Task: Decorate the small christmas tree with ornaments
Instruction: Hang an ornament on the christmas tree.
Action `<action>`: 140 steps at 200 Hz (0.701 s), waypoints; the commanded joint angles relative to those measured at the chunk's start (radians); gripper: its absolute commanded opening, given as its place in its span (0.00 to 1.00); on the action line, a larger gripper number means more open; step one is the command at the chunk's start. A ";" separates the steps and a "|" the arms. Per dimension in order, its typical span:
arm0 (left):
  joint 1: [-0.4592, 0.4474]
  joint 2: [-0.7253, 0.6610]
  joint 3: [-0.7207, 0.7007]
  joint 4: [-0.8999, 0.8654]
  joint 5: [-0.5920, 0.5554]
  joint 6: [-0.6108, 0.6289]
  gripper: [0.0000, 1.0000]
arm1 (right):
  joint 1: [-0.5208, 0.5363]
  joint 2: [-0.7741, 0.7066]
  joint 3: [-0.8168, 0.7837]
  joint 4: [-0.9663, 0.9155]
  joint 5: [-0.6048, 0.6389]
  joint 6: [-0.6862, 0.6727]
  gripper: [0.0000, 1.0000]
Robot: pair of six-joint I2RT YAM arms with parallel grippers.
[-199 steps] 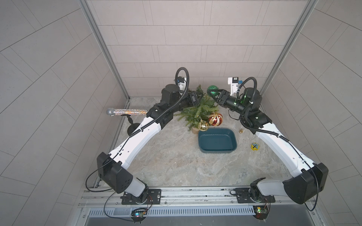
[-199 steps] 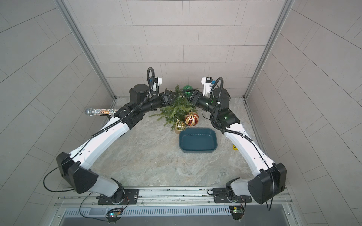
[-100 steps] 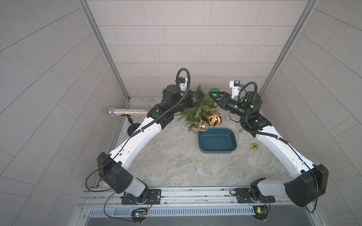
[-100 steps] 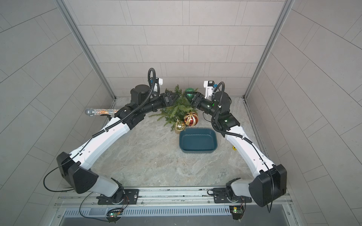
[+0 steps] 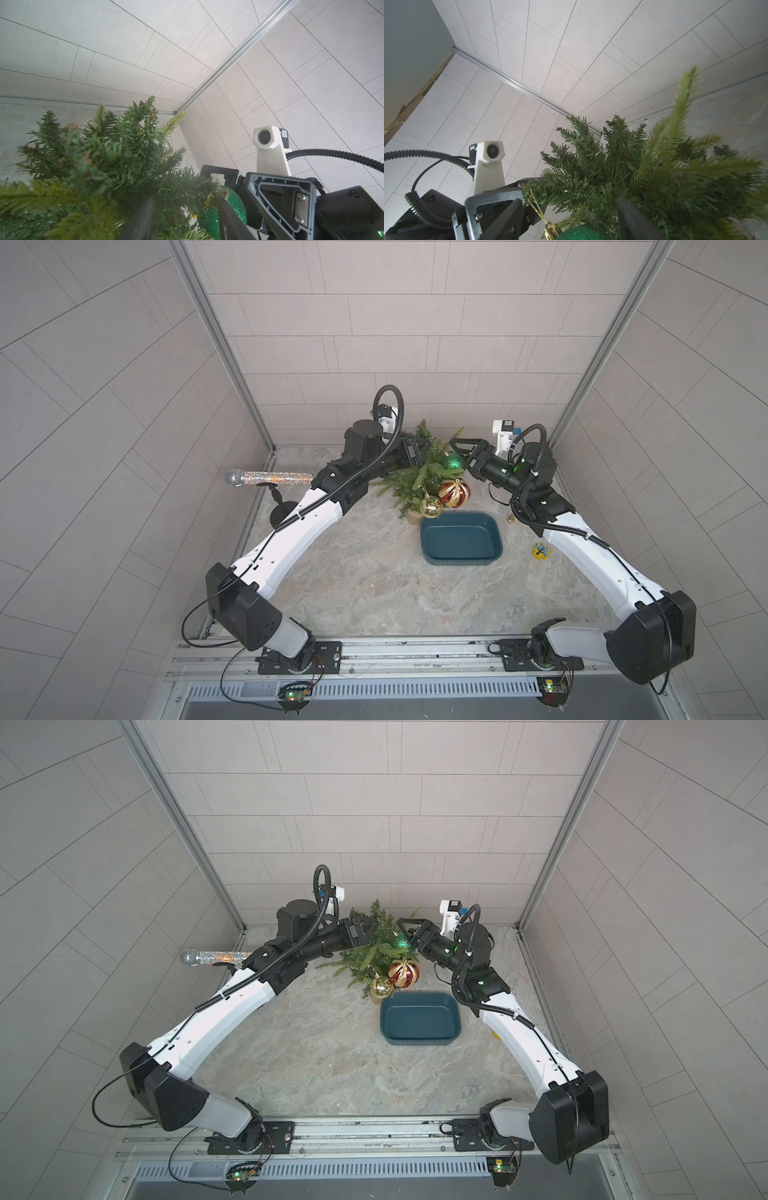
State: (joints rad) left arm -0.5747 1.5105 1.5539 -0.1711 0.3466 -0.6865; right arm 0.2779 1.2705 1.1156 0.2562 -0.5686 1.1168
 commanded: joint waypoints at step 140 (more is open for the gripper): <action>-0.007 -0.133 -0.041 -0.015 0.040 0.021 0.58 | -0.074 -0.275 -0.059 -0.267 0.047 -0.152 0.75</action>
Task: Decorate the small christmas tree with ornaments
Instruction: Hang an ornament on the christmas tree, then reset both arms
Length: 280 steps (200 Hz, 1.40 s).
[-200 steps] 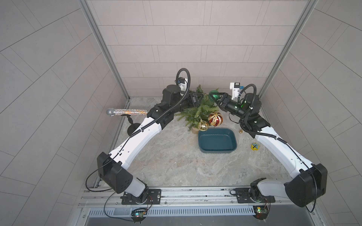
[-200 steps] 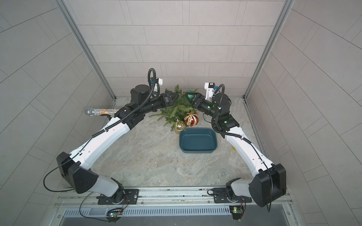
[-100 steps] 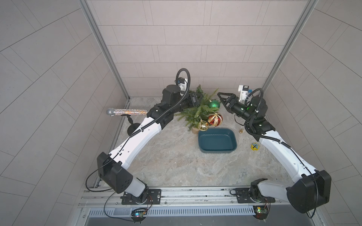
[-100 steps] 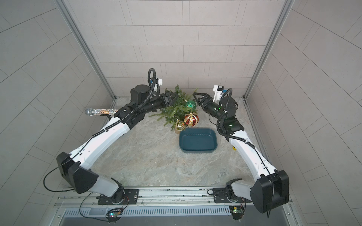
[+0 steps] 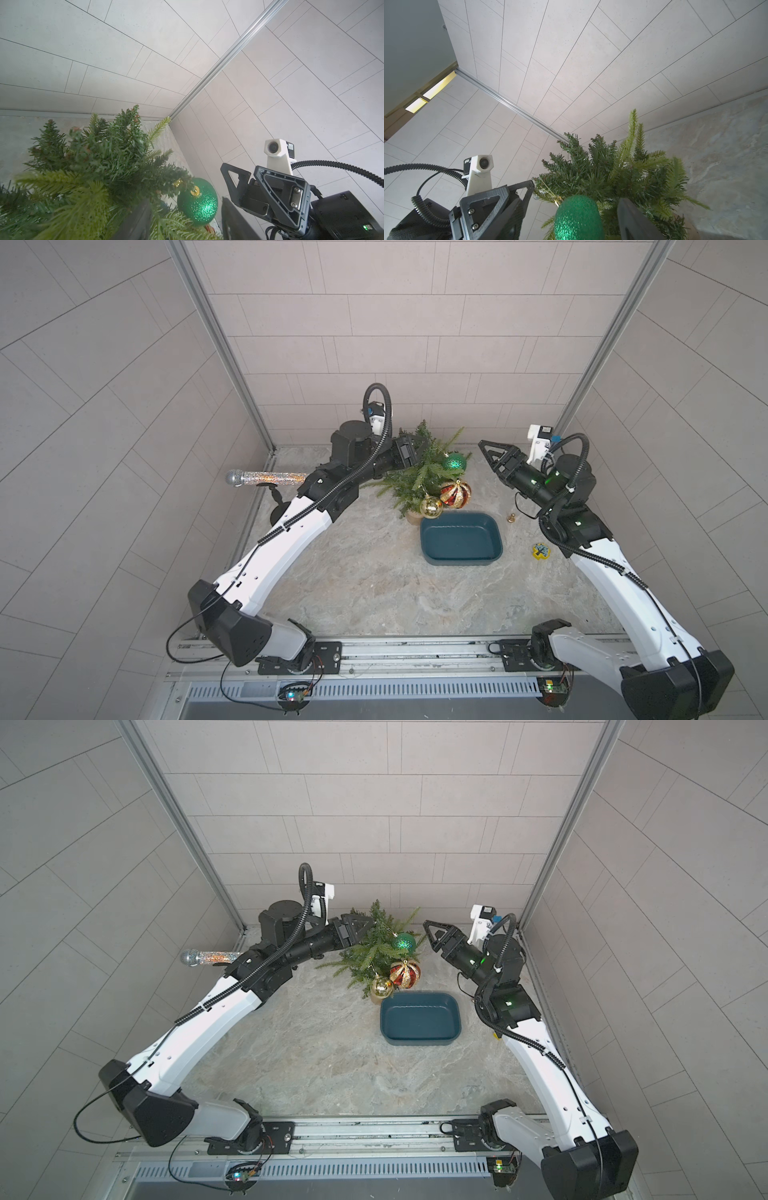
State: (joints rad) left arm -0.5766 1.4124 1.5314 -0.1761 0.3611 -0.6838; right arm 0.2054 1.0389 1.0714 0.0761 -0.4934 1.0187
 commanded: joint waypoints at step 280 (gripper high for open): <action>0.158 -0.513 -0.494 -0.478 -0.525 0.183 1.00 | -0.101 -0.227 -0.049 -0.756 0.564 -0.467 1.00</action>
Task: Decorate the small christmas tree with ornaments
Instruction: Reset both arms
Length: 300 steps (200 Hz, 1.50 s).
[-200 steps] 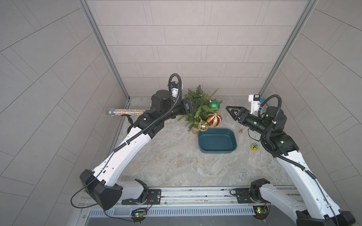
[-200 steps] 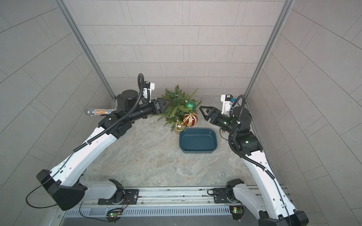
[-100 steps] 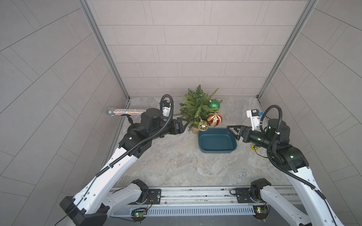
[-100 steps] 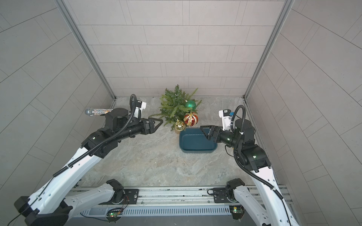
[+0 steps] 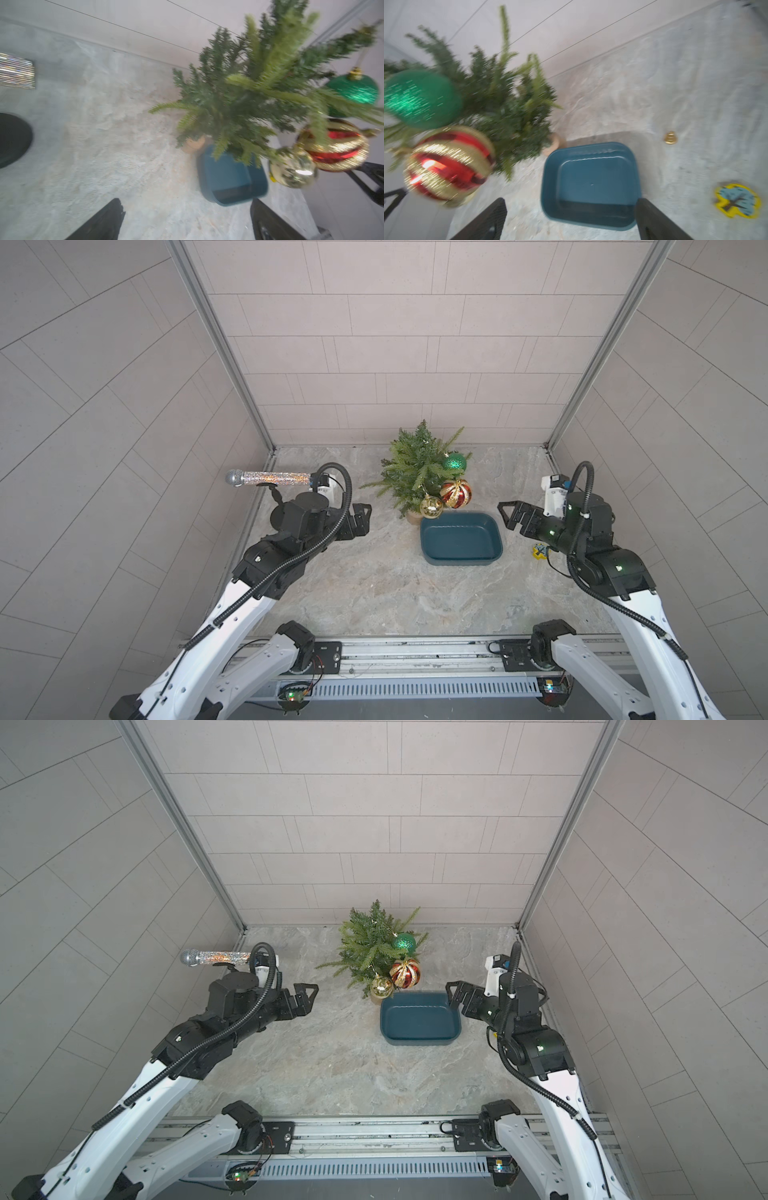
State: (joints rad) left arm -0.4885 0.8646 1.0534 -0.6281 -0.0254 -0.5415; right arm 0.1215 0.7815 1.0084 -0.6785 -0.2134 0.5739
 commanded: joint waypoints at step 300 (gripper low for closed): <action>0.436 0.725 -0.669 1.580 -0.183 0.541 1.00 | -0.024 0.849 -0.738 2.105 0.677 -0.423 1.00</action>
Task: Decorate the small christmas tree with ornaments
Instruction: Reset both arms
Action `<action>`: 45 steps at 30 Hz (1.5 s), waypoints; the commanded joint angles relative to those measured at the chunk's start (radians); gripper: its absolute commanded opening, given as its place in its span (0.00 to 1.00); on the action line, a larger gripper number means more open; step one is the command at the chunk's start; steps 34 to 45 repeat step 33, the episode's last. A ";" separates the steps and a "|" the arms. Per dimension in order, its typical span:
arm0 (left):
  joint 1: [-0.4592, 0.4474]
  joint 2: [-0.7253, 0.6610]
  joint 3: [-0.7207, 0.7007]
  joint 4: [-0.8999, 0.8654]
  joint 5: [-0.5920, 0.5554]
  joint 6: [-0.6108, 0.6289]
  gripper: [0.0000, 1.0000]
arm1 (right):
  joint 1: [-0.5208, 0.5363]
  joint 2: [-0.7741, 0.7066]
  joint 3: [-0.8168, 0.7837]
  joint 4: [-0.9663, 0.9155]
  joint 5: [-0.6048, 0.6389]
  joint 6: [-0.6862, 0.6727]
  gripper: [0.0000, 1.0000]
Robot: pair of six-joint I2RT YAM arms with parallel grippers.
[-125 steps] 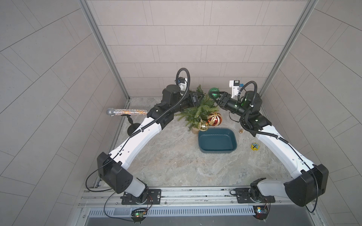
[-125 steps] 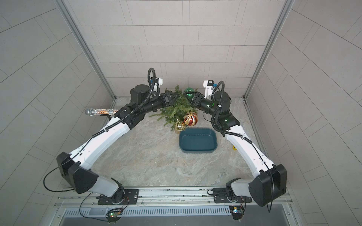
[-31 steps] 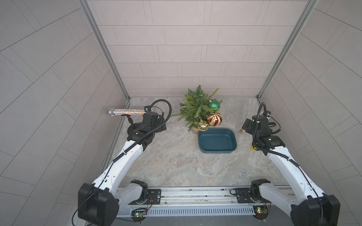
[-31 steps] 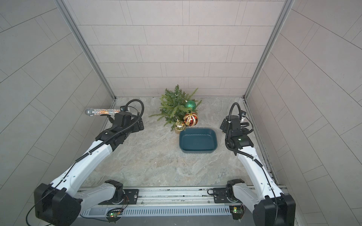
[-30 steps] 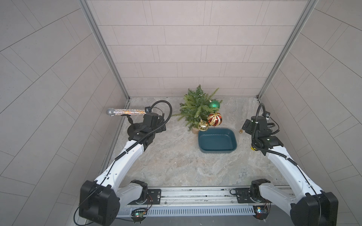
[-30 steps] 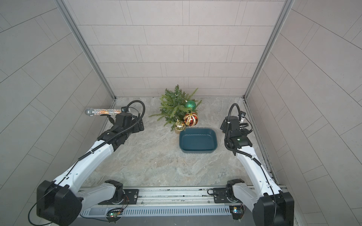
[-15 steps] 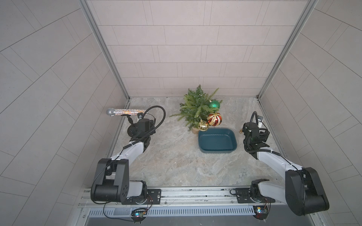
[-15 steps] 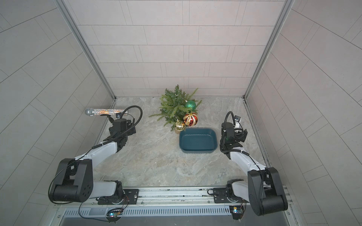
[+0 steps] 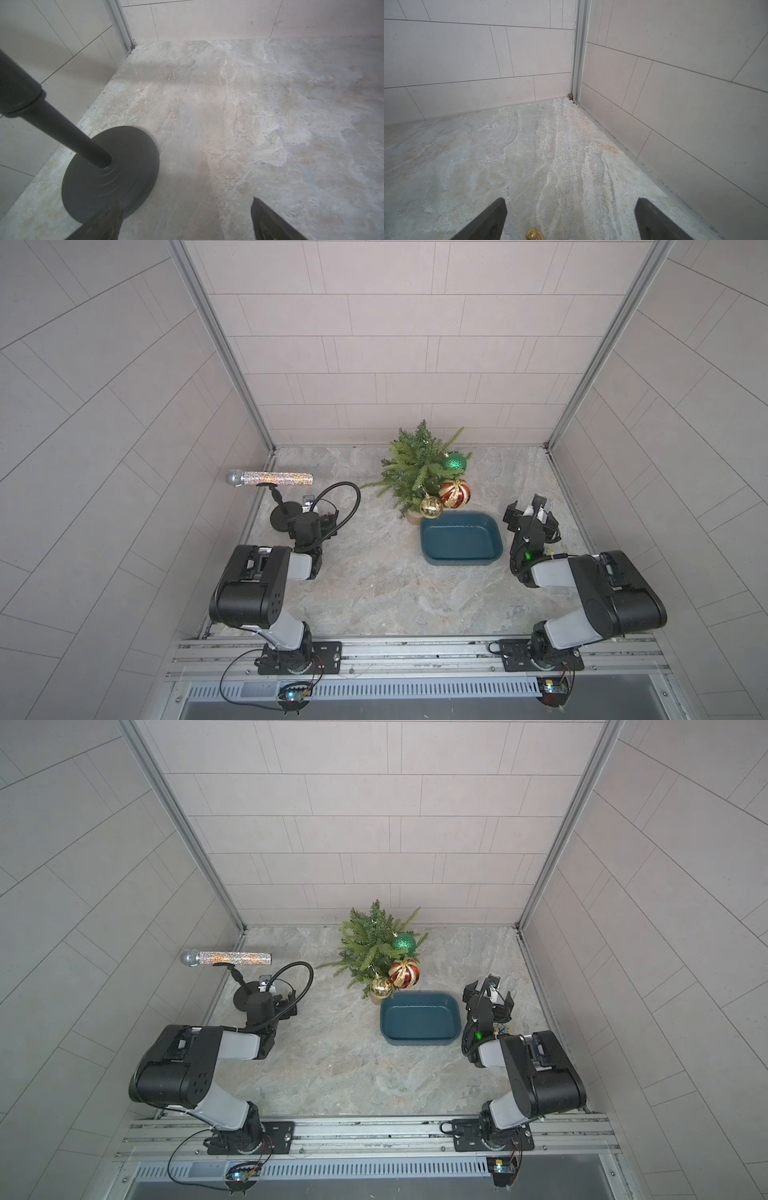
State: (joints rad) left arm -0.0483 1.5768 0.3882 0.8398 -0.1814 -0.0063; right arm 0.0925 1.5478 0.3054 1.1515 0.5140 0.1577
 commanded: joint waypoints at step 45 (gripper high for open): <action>-0.028 0.012 -0.003 0.107 -0.110 -0.004 1.00 | -0.063 0.014 -0.022 -0.054 -0.244 -0.081 1.00</action>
